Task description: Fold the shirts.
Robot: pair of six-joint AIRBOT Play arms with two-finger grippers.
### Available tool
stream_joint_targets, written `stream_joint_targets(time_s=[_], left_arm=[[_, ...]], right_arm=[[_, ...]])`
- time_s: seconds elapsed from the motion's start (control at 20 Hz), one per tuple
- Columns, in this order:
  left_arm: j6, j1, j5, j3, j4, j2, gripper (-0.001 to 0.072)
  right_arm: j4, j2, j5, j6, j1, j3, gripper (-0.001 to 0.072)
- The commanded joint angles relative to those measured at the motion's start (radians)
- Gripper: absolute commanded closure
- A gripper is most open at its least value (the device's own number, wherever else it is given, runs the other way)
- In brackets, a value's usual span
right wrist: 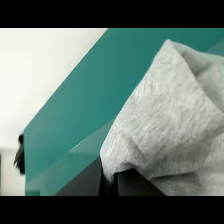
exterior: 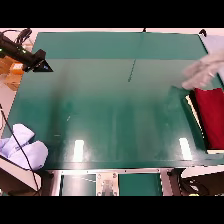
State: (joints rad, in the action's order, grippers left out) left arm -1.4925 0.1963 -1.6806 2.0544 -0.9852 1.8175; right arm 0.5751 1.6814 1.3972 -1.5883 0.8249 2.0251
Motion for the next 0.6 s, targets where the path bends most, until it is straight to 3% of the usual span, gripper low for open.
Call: stream_joint_targets(time_s=[0.0, 0.3, 0.55], left_arm=[[-0.001, -0.001, -0.016, 0.0, 0.002, 0.0, 0.0685], [0.0, -0.027, -0.046, 0.0, 0.005, 0.0, 0.0685], [0.001, -0.037, -0.052, 0.0, 0.014, 0.0, 0.0685]], right_arm=[[0.06, -0.011, 0.104, -0.037, 0.164, 0.004, 0.0702], [0.316, -0.109, 0.261, -0.126, 0.224, 0.002, 0.0702], [0.755, -0.211, 0.443, -0.182, 0.219, -0.08, 0.0702]])
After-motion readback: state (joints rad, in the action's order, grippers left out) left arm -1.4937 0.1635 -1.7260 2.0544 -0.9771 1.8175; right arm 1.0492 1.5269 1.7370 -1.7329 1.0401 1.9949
